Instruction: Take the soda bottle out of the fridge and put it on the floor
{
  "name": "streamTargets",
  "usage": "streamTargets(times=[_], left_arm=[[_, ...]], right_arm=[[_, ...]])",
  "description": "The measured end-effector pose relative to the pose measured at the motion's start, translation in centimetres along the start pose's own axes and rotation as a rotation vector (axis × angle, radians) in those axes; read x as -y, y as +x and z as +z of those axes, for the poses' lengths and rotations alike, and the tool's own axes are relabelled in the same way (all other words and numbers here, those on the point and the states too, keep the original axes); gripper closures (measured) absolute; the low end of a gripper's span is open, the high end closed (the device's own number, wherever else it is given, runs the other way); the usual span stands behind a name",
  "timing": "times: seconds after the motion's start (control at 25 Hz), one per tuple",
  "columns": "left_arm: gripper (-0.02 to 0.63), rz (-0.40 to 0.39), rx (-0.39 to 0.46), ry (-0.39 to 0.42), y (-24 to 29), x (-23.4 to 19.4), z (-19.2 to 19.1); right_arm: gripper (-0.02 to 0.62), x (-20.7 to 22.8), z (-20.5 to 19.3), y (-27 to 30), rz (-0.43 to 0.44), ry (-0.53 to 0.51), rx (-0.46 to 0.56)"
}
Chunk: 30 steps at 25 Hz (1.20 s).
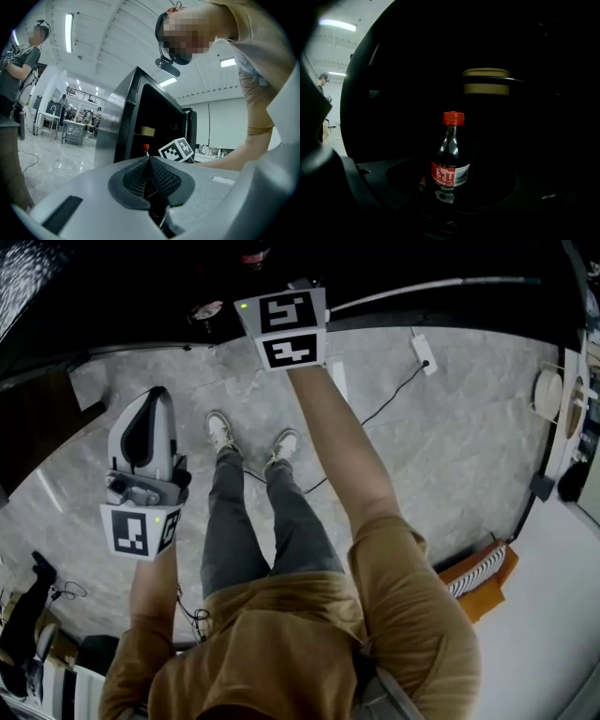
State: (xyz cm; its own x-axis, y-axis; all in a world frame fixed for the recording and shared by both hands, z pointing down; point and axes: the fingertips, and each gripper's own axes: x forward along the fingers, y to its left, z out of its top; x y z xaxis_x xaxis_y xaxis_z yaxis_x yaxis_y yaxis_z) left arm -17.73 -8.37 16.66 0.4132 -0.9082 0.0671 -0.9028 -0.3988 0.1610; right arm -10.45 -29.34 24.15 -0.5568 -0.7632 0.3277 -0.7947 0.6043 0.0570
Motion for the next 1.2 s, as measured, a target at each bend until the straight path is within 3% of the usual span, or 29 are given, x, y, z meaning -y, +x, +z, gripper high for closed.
streamTargets(times=[0.6, 1.2], left_arm=[[0.604, -0.018, -0.027, -0.019, -1.0, -2.1, -1.6], [0.604, -0.096, -0.045, -0.018, -1.2, -2.6, -1.9]], right_arm=[[0.298, 0.0, -0.7, 3.2, -0.049, -0.017, -0.004], [0.298, 0.6, 0.6, 1.0, -0.091, 0.000, 0.030]])
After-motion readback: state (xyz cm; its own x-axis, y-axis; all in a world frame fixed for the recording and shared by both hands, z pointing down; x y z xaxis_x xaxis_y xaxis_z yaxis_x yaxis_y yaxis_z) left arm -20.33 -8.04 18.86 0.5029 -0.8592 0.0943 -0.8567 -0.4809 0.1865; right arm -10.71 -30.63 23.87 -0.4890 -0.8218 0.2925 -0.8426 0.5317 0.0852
